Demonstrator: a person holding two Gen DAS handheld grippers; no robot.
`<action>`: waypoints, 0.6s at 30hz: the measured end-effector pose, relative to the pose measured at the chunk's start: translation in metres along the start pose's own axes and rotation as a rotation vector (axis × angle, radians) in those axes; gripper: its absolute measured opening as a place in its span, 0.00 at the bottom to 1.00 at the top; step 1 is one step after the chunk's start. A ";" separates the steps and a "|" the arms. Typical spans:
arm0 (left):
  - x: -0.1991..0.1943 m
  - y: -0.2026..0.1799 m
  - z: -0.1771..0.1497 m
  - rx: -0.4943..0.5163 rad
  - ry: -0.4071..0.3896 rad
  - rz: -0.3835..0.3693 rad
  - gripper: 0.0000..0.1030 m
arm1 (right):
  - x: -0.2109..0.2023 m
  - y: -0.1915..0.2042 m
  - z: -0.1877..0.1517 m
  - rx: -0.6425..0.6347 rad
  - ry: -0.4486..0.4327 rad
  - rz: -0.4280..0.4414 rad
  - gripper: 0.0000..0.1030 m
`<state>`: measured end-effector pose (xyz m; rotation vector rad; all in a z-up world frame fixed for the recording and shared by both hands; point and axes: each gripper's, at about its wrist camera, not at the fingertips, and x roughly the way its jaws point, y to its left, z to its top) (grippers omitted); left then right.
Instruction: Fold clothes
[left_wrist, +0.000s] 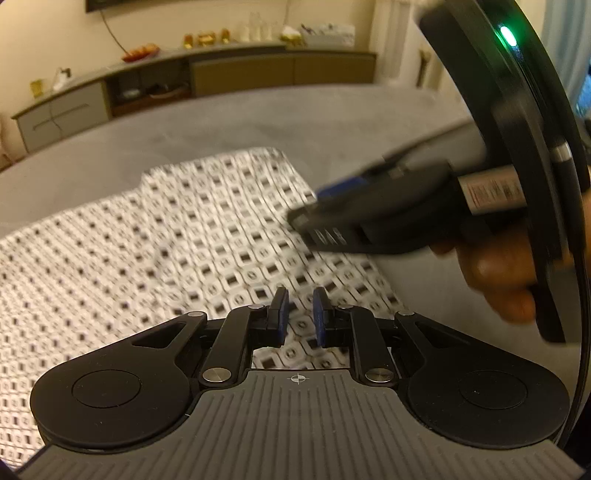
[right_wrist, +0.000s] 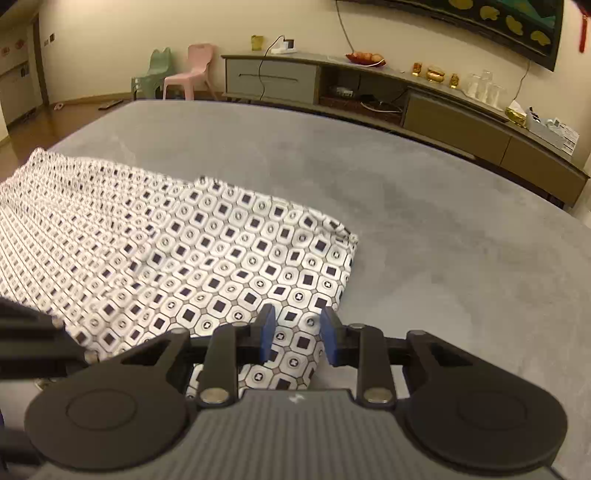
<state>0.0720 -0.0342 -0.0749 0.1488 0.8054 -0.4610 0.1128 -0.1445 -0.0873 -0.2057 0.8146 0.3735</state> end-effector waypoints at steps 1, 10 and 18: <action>0.001 -0.001 -0.002 0.006 0.001 0.001 0.03 | 0.002 -0.001 -0.002 -0.006 0.001 0.001 0.27; 0.000 -0.005 -0.005 0.007 0.001 -0.007 0.00 | -0.011 -0.011 0.001 0.052 -0.011 0.051 0.26; -0.053 0.034 0.002 -0.119 -0.090 0.006 0.06 | -0.054 -0.028 -0.030 0.200 -0.066 0.052 0.55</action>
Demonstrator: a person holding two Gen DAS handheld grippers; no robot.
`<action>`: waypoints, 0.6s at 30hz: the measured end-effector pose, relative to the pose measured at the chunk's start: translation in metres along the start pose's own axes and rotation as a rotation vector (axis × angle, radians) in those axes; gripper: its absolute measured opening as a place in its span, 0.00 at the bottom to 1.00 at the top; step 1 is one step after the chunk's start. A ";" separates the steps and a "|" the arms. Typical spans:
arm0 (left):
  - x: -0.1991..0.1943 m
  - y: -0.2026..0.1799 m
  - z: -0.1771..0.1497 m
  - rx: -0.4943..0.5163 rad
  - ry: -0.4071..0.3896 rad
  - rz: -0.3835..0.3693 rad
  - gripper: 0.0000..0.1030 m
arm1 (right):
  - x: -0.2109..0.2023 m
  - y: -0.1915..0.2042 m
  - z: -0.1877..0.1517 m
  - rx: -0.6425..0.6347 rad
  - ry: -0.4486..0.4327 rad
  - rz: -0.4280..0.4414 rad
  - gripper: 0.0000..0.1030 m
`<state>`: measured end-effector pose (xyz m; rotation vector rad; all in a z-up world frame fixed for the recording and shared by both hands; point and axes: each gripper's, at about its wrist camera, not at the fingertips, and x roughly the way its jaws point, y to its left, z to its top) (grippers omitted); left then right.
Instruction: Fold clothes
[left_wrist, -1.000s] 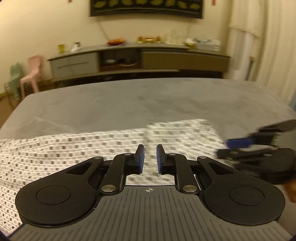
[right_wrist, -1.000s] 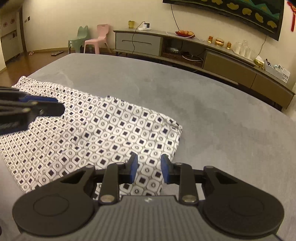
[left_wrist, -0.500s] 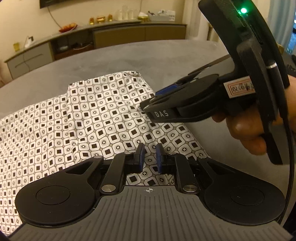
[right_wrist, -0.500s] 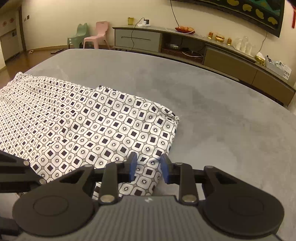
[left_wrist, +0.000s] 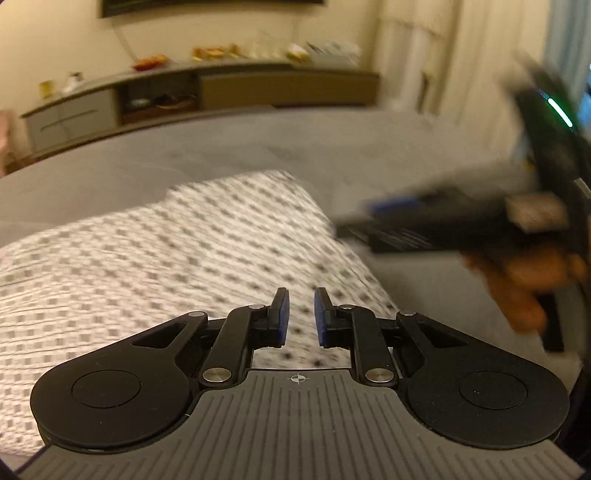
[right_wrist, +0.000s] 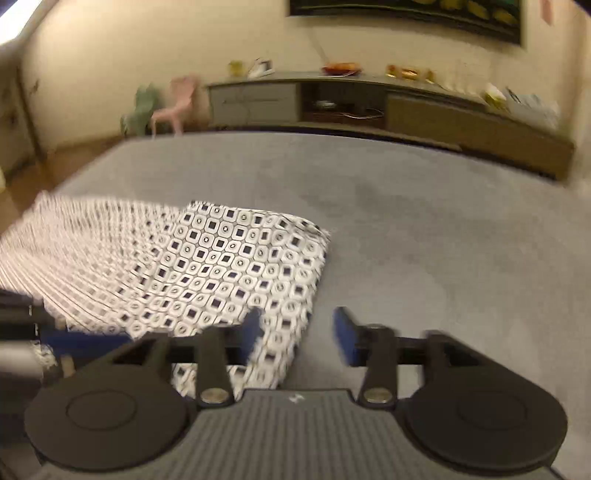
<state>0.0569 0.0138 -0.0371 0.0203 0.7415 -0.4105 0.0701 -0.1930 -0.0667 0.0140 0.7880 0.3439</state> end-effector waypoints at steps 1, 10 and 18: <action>-0.004 0.012 0.002 -0.041 -0.009 0.012 0.06 | -0.004 -0.004 -0.006 0.039 0.016 0.022 0.53; -0.038 0.111 0.010 -0.335 -0.055 0.130 0.06 | -0.005 0.042 -0.040 -0.201 0.014 -0.118 0.04; -0.135 0.242 -0.036 -0.579 -0.089 0.346 0.23 | -0.024 0.028 -0.024 -0.185 -0.010 -0.206 0.18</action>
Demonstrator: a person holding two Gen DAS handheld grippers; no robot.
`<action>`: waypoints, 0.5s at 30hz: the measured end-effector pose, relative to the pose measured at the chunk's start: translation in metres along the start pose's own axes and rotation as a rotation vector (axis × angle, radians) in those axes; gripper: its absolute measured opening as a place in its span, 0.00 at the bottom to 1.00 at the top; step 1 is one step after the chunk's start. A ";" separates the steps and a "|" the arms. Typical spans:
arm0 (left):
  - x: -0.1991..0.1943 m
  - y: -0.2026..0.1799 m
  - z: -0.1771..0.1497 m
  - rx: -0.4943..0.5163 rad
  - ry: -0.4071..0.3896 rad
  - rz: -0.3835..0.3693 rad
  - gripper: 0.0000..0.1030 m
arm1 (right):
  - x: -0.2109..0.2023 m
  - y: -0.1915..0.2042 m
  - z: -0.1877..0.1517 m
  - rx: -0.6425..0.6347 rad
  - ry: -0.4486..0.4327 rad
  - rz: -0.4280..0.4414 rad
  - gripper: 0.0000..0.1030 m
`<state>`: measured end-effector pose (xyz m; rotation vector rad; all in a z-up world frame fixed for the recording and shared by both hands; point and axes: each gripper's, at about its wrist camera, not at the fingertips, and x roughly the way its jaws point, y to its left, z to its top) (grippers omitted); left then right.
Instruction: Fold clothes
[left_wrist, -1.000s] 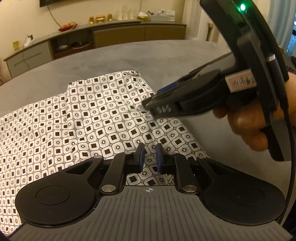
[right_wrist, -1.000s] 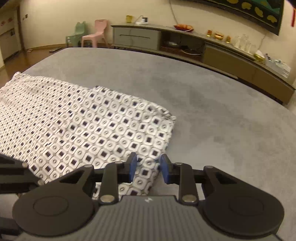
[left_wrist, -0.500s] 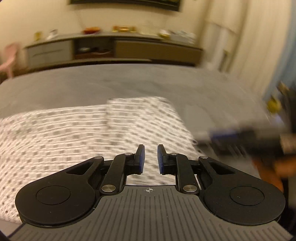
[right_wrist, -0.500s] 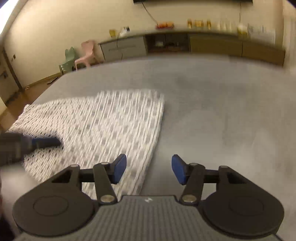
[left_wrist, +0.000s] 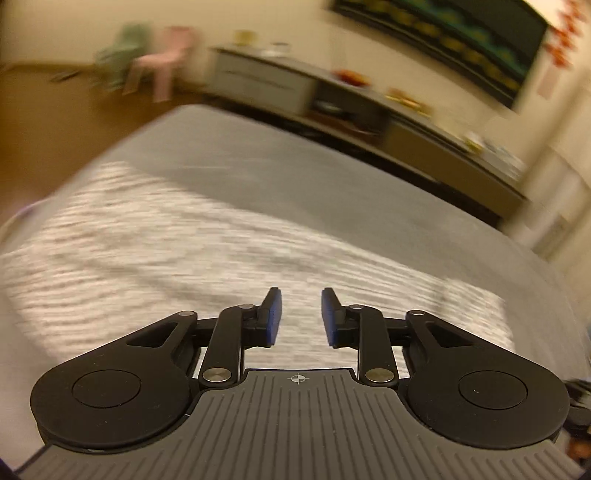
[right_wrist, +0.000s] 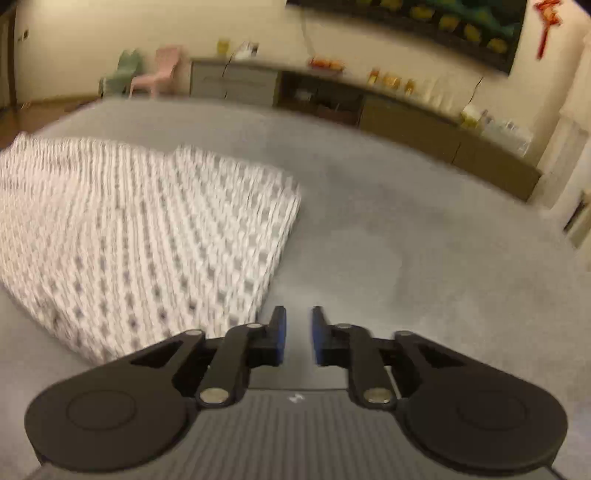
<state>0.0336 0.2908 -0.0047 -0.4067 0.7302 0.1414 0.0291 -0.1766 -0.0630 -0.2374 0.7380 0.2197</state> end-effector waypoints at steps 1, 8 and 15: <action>-0.007 0.028 0.001 -0.059 -0.012 0.048 0.31 | -0.006 0.005 0.006 -0.006 -0.022 0.006 0.18; -0.007 0.164 -0.004 -0.430 0.032 0.203 0.48 | -0.017 0.111 0.054 -0.089 -0.101 0.219 0.33; 0.016 0.177 0.007 -0.357 0.039 0.257 0.52 | -0.018 0.240 0.091 -0.245 -0.093 0.441 0.40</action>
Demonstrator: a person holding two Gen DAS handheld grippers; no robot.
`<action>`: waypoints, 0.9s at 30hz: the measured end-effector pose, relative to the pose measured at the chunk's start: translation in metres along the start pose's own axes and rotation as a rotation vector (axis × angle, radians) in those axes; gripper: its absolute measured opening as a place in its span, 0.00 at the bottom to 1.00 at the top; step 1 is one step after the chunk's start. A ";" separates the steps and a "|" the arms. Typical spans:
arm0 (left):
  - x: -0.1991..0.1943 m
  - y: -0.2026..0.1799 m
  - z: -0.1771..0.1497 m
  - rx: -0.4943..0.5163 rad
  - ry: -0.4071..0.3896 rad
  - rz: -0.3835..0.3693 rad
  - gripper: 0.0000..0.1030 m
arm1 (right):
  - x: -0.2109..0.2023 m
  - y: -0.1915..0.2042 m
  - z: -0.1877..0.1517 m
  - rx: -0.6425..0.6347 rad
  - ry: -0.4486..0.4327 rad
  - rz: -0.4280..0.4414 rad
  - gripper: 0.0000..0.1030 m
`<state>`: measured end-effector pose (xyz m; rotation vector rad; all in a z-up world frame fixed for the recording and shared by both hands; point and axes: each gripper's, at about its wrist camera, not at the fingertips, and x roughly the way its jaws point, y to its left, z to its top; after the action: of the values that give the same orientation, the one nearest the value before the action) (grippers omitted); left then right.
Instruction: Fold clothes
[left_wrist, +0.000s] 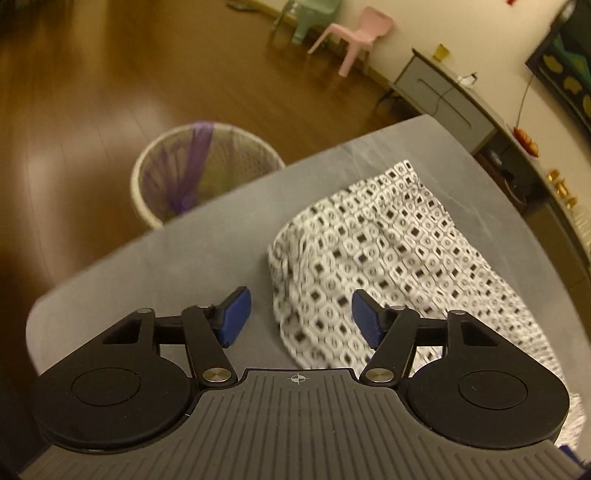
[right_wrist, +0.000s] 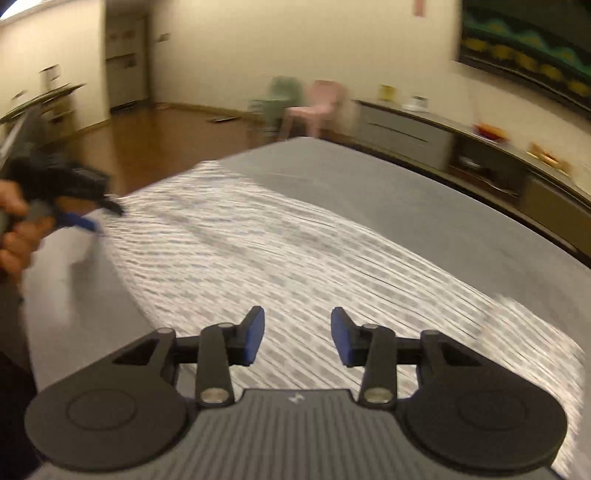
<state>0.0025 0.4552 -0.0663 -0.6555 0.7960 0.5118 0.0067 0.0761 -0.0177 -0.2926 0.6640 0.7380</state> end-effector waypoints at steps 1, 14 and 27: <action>0.003 -0.002 0.002 0.011 -0.005 -0.007 0.47 | 0.005 0.008 0.007 -0.009 0.004 0.016 0.40; -0.036 -0.035 -0.012 0.264 -0.221 -0.192 0.00 | 0.147 0.030 0.096 0.030 0.225 0.017 0.35; -0.046 -0.093 -0.069 0.716 -0.289 -0.270 0.00 | 0.155 0.032 0.180 0.118 0.214 0.309 0.88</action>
<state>0.0015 0.3344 -0.0350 -0.0159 0.5488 0.0492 0.1508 0.2636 0.0177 -0.1627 0.9656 0.9660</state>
